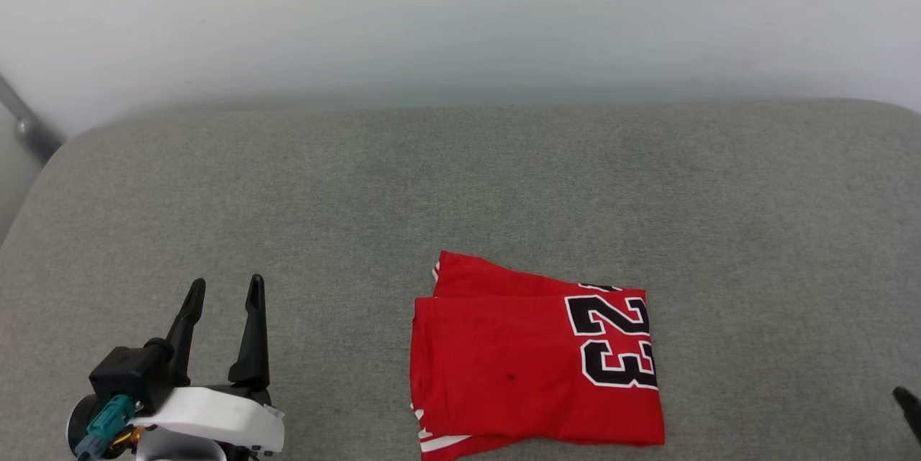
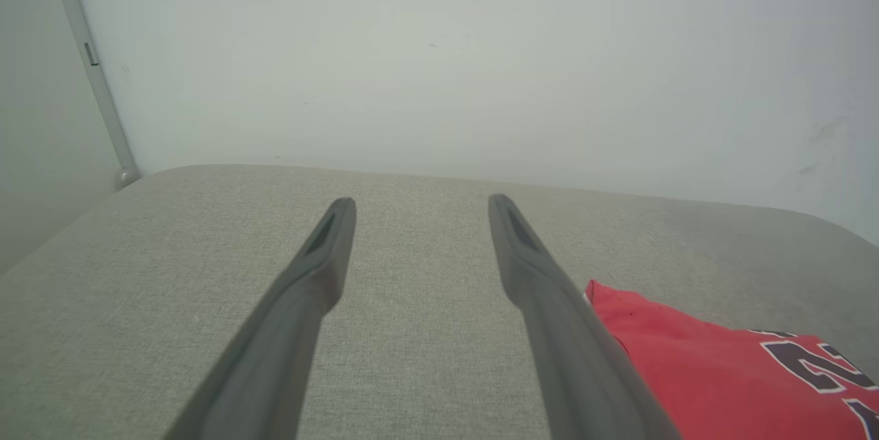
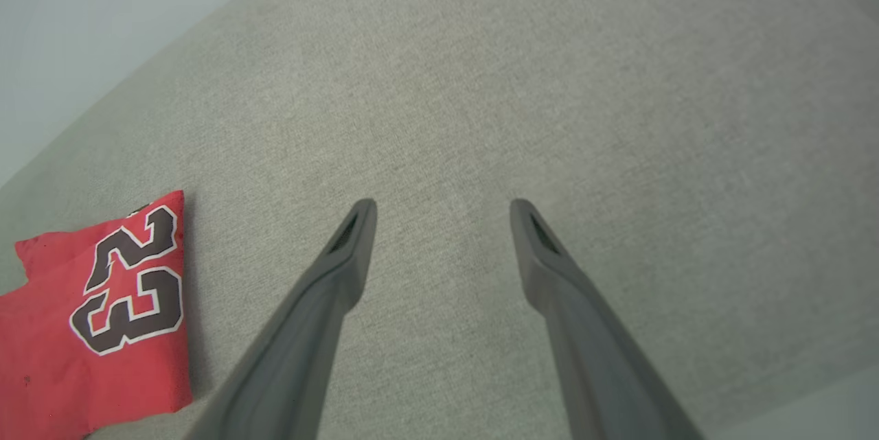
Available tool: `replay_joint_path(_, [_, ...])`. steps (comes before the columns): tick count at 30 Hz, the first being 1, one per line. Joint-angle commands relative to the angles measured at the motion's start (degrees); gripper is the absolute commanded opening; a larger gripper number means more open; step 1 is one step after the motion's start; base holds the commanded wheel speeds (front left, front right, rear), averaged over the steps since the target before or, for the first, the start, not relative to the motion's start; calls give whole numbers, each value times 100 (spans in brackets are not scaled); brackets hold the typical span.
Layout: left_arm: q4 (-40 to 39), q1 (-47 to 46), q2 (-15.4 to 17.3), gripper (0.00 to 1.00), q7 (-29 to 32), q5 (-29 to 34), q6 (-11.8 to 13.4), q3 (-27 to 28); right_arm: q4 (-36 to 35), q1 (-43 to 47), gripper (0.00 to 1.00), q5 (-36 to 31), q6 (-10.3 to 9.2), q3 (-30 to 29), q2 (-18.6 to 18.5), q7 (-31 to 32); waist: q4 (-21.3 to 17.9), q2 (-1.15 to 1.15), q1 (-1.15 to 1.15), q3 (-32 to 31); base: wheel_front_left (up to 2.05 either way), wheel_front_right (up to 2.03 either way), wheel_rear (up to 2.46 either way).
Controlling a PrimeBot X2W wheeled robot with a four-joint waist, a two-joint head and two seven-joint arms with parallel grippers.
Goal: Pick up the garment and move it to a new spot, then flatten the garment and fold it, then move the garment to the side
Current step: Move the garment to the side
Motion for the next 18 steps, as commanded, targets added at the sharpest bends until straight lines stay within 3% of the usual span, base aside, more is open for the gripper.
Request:
replay_joint_path(1, [22, -111, -59, 100, -30, 49, -42, 20, 102, -136, 100, 195, -2, -101, 142, 419, 105, 0, 0, 100, 0, 0, 0])
replay_joint_path(6, [121, -239, -184, 100, -41, 121, -197, 62, 412, -415, 100, 603, -2, -376, 522, 1743, 331, 0, 0, 285, 0, 0, 0])
replay_joint_path(9, [138, -326, -294, 100, -44, 190, -276, 100, 731, -700, 100, 1223, -2, -451, 629, 2312, 463, 0, 0, 417, 0, 0, 0])
replay_joint_path(10, [138, -326, -294, 100, -44, 190, -276, 100, 731, -700, 100, 1223, -2, -451, 629, 2312, 463, 0, 0, 417, 0, 0, 0])
replay_joint_path(18, [308, -524, -507, 100, -46, 369, -561, 275, 2406, -1545, 100, 3331, -2, 185, 663, 2380, 725, 0, 0, 686, 0, 0, 0])
